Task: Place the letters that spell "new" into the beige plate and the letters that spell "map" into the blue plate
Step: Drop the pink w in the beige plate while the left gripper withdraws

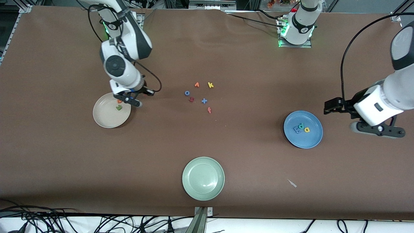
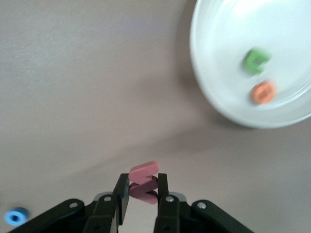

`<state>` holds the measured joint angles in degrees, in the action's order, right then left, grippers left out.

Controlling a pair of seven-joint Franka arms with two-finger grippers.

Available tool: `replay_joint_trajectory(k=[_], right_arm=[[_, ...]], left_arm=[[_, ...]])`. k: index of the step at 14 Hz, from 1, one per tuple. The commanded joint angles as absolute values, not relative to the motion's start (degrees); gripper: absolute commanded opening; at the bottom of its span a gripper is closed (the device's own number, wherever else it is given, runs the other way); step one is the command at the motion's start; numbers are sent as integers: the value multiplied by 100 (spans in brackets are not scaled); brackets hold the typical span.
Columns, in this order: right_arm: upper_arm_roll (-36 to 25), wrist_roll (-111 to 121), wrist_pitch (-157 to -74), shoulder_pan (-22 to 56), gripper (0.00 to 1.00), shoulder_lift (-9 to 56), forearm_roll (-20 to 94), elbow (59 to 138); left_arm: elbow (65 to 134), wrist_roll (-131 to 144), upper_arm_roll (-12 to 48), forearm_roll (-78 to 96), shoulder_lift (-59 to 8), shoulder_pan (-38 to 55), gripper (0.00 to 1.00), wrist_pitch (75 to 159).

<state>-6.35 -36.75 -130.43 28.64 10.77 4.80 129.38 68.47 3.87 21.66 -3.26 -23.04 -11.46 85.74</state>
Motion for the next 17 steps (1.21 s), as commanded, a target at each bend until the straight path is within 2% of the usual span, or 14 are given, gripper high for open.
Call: replay_joint_trajectory(k=[1,3,7,8,10,13,15,17], right_arm=[[-1158,-2561,-12894,2900,4,967,466,13052],[-1475,-2155,-12920,2883,5,1089,466,13026],[-1529,-2145,-13105,2751,8,1555,413,12780],[-1529,-2153,-13078,2725,24,1582,413,12727],[-1529,-2110,-13034,2707,86,1573,413,12595],[-1529,-1969,-12562,2418,86,1617,413,12201],[-1521,-1978,-12253,2347,99,1644,422,12015],[-1512,-1960,-11920,2373,100,1635,439,11779]], left_arm=[[7758,369,1146,236,-1558,-600,100,9191],[8251,360,390,351,-1206,-38,100,9509],[9604,343,229,273,-160,438,100,9860],[9606,386,220,272,-141,448,100,9861],[9554,308,220,264,-176,440,100,9861],[9186,308,105,237,-377,413,100,9634],[8817,308,97,237,-561,396,100,9318],[8798,299,97,229,-571,395,100,9299]])
